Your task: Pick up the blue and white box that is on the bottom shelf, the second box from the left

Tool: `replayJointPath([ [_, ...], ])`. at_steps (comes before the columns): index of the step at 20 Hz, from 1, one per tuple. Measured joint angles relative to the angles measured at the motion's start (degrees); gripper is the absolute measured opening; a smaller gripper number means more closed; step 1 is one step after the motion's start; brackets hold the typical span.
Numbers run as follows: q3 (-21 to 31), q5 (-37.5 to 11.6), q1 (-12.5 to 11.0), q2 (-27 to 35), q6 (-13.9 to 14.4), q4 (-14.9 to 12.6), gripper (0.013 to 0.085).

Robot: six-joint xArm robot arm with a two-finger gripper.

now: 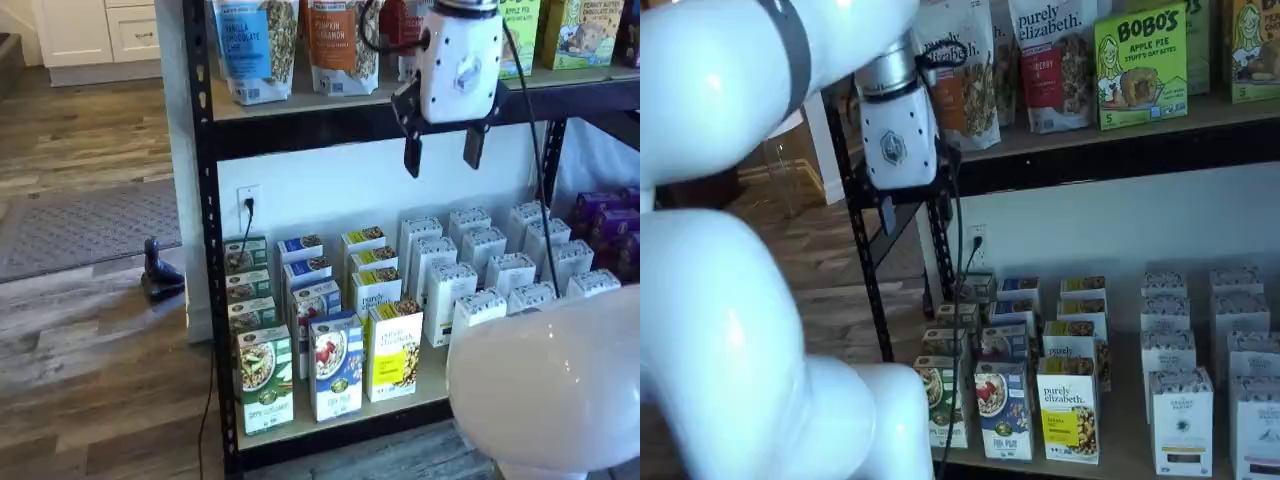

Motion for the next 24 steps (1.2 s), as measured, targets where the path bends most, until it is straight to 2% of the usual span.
replayJointPath([
  [3,2.1,-2.8,1.0,0.6,1.0,-0.7,0.0850],
  [13,9.7,-12.3,2.6,3.9,1.9,2.9,0.0850],
  [18,13.2,-18.5,4.1,6.0,3.2,2.0,0.0850],
  [24,17.5,-27.7,4.2,7.4,2.4,3.0,0.0850],
])
